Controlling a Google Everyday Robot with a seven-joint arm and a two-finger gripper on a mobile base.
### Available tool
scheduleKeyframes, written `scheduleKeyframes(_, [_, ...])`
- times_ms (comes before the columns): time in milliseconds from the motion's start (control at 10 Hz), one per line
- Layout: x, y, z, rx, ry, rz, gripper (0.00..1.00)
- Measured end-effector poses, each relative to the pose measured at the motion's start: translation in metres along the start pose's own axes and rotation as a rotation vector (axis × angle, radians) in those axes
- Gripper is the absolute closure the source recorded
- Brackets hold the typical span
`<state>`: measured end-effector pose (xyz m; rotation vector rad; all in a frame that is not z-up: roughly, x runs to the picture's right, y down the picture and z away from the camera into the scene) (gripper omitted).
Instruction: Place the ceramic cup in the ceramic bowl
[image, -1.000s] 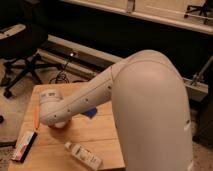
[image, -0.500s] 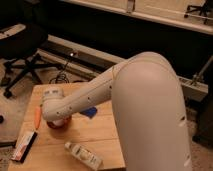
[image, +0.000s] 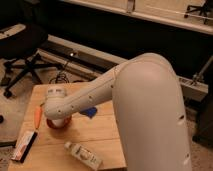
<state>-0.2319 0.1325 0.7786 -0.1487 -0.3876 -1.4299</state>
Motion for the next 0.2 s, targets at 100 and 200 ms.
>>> scheduleKeyframes(100, [0.0002, 0.0006, 0.0, 0.0, 0.0, 0.001, 0.2])
scheduleKeyframes(200, [0.0, 0.0, 0.0, 0.0, 0.0, 0.0, 0.2])
